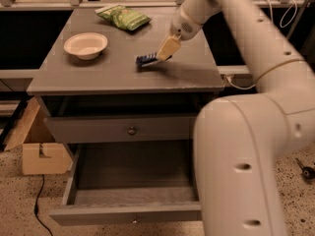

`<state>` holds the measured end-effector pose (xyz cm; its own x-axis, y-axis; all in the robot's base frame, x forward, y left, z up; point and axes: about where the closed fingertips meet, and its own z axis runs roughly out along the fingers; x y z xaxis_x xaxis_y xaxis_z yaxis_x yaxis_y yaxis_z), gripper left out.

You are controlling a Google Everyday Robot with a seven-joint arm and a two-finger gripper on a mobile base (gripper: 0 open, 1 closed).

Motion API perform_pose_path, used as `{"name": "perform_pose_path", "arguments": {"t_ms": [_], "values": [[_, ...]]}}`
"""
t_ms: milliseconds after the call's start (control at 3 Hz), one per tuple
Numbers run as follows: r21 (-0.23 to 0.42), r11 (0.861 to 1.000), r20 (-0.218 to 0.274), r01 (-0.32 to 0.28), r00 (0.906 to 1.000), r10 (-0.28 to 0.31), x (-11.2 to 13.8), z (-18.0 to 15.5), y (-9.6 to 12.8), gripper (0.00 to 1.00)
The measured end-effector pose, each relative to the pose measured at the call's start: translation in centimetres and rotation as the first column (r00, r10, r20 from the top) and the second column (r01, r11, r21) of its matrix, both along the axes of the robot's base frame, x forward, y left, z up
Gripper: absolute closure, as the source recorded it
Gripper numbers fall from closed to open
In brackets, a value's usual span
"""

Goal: Place rxbar blueberry into middle drawer

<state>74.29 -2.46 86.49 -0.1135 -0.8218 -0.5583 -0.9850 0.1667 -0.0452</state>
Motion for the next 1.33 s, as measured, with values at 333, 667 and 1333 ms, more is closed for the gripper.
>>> {"name": "perform_pose_path", "arguments": {"t_ms": [333,667,1333], "values": [[0.084,0.994,0.091,0.073,0.9926,-0.081,-3.2,5.9,-3.7,1.0],[0.154,0.986,0.107,0.064,0.9909,-0.082,-7.5,7.2,-5.8,1.0],[0.231,0.973,0.092,0.01,0.9953,-0.032,-10.6,5.6,-6.1,1.0]]}}
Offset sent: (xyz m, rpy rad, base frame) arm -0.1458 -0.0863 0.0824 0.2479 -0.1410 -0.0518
